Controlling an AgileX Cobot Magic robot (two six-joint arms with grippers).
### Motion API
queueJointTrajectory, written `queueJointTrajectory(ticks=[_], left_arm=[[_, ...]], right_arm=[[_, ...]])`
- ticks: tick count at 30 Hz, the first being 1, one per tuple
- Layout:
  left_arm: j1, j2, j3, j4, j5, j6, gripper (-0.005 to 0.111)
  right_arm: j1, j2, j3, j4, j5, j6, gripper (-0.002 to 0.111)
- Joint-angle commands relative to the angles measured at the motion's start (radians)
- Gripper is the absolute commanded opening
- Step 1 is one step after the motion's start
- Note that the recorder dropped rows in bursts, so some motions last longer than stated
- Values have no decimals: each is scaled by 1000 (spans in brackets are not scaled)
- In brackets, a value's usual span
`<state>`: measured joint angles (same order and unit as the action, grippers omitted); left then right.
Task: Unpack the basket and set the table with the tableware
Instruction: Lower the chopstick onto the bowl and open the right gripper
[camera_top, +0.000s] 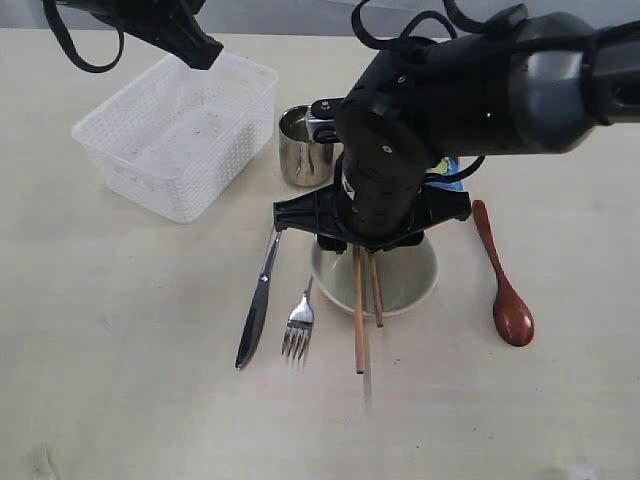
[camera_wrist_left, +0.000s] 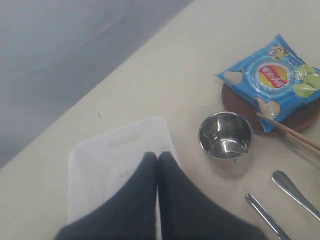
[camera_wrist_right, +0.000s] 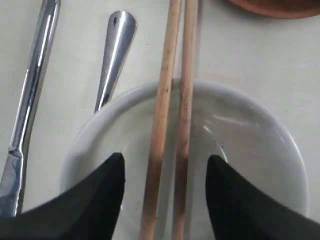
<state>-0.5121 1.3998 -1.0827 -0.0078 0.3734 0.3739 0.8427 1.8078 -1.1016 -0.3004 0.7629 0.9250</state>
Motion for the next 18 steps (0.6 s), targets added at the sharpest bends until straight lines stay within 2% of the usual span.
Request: queueJointTrajectory(ticks=[1,5,9,13,18], left_arm=[[2,-5,6,2,-7,-3,0],[2,-5,6,2,-7,-3,0],[2,-5,6,2,-7,-3,0],[2,-5,6,2,-7,-3,0],[2,-5,6,2,-7,-3,0]], right_arm=[[0,1,-3,4,-2,26,48],[0,1,-3,12,5,38,40],[0,1,-3,12,12,40,17],[0,1,-3,12,12,54,2],[0,1,-3,12,95,138,0]])
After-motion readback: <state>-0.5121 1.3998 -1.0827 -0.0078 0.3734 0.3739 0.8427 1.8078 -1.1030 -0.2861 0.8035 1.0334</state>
